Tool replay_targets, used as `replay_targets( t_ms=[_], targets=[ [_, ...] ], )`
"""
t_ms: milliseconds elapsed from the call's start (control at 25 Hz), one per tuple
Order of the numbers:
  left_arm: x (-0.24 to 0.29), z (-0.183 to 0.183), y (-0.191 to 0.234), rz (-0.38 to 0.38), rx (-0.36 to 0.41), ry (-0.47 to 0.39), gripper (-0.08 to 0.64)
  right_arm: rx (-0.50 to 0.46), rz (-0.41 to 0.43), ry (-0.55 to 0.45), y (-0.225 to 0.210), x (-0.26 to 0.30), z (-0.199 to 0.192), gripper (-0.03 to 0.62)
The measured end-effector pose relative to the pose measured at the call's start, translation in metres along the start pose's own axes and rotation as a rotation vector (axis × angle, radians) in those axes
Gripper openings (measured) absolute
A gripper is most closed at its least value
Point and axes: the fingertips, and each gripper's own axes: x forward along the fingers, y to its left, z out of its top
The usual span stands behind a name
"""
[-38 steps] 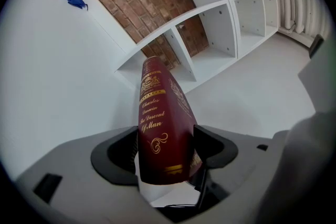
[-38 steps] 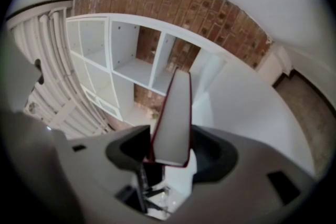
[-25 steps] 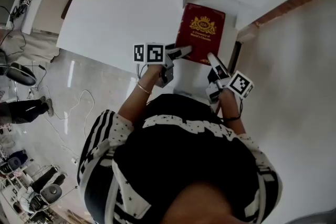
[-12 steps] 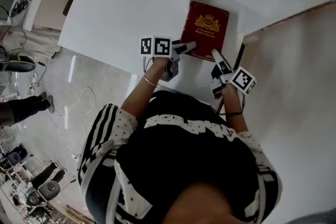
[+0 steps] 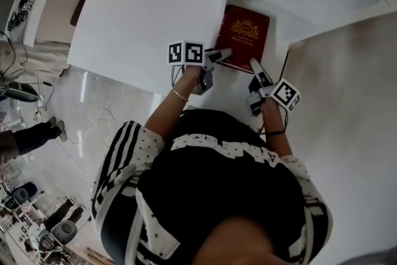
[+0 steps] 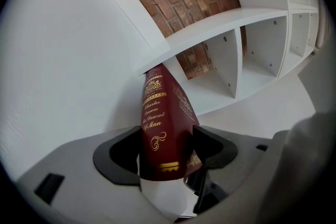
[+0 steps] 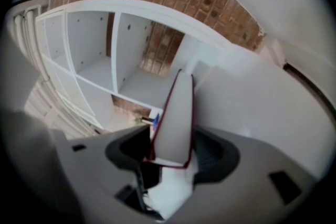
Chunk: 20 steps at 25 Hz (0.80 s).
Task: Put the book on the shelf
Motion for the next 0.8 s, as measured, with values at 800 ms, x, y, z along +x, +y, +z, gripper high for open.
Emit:
replay_targets(
  t_ms=[800],
  targets=[
    [0.02,0.031,0.023,0.037,-0.024,0.029,0.307,-0.11,0.01,0.025,-0.002,0.012,-0.006,0.179]
  ],
)
